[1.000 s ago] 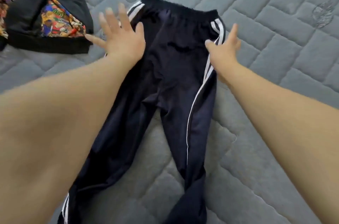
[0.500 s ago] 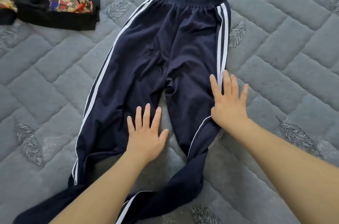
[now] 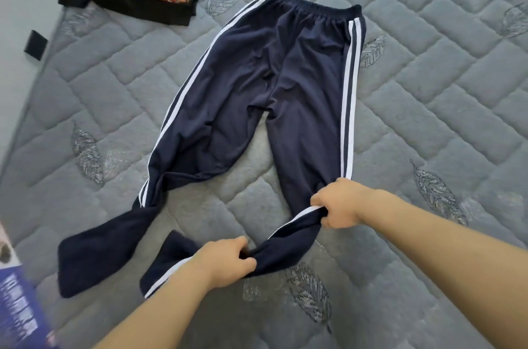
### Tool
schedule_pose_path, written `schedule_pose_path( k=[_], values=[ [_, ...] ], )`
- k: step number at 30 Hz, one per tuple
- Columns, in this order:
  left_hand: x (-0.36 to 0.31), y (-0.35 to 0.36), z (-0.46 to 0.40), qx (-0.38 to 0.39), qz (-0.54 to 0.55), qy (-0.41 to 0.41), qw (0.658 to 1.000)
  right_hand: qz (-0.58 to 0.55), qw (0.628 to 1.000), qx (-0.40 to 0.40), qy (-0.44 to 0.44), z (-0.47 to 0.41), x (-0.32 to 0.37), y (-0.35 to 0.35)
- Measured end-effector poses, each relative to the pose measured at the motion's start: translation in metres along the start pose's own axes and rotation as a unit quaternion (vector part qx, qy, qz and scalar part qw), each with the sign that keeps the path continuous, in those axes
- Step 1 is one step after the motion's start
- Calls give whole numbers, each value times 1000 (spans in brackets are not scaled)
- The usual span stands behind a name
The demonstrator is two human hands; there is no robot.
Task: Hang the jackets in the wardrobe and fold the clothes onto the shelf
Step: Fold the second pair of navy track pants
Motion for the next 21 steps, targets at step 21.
schedule_pose_path(
  k=[21],
  values=[
    [-76, 92, 186, -352, -183, -104, 912, 142, 963, -225, 39, 127, 70, 28]
  ],
)
Point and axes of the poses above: each hand's wrist, its own z-axis away from the middle knuckle, its own y-axis out of the palm, x = y × z, the point moved 8 cm from there along -z, towards the middle knuckle
